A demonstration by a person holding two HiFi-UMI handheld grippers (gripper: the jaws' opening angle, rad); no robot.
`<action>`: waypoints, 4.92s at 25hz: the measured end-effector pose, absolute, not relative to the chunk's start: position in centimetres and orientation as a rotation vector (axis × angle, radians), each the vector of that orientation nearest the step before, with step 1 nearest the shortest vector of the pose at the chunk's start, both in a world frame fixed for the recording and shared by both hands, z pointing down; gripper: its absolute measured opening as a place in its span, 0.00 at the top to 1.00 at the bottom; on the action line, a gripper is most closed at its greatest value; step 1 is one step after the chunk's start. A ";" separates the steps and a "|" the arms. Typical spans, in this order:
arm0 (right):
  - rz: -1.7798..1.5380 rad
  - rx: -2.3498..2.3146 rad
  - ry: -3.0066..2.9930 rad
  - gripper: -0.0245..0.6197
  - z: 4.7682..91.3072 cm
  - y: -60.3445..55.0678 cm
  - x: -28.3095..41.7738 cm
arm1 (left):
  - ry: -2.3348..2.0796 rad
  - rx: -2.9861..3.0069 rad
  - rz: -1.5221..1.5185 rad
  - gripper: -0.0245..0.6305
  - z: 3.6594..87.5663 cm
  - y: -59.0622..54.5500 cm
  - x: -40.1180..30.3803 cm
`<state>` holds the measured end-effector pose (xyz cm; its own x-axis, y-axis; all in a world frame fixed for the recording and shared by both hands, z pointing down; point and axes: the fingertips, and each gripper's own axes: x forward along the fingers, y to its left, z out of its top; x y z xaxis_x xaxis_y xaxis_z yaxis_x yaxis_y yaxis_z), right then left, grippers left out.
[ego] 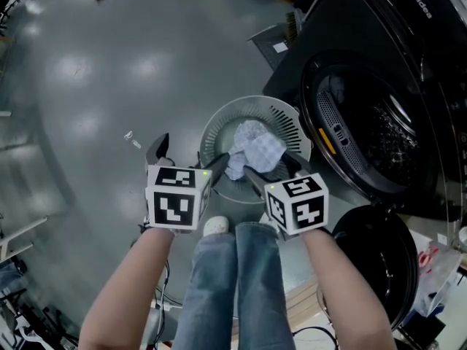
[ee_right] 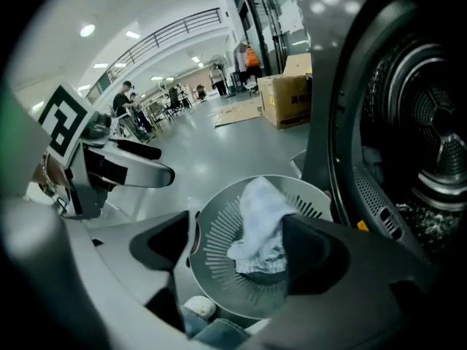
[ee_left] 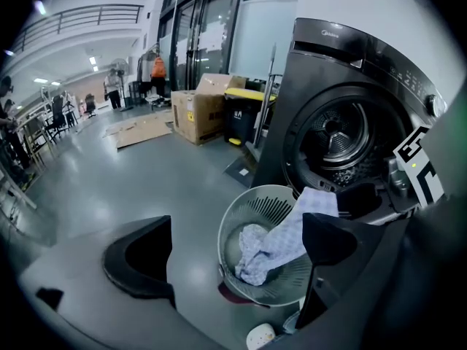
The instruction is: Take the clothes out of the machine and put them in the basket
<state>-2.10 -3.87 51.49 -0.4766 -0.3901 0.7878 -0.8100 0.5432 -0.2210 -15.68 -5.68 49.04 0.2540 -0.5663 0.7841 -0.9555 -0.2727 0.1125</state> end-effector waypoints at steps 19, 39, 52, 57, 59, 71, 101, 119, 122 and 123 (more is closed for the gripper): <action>0.780 1.050 -2.053 0.29 57.2 -4.5 1.6 | -1.294 1.993 0.883 0.11 54.4 -6.4 -11.6; 0.508 1.418 -1.936 0.29 56.5 -14.8 14.7 | -1.187 2.168 0.858 0.11 56.1 -11.5 -2.0; 0.209 1.639 -1.767 0.29 57.2 -25.8 22.6 | -1.278 2.125 0.827 0.11 59.5 -16.8 -1.4; 0.206 1.620 -1.767 0.29 58.2 -28.0 24.2 | -1.322 2.093 0.809 0.11 60.6 -18.8 1.0; 0.168 1.550 -1.824 0.28 58.2 -28.5 24.3 | -1.348 2.062 0.807 0.11 60.9 -19.4 2.1; 0.301 1.381 -1.680 0.24 62.8 -31.6 27.3 | -1.298 2.119 0.749 0.11 60.8 -21.3 6.9; -0.006 1.310 -1.406 0.86 54.2 -21.8 25.8 | -1.233 2.129 0.859 0.11 52.6 -15.1 4.4; 0.230 1.385 -1.530 0.86 45.7 -11.8 19.6 | -1.199 2.078 0.781 0.11 43.4 -12.2 1.1; 0.285 1.419 -1.556 0.86 45.0 -10.6 18.5 | -1.218 2.031 0.714 0.11 42.5 -11.9 0.4; 0.300 1.427 -1.567 0.86 44.9 -10.2 18.1 | -1.226 2.017 0.702 0.11 42.4 -11.8 0.1</action>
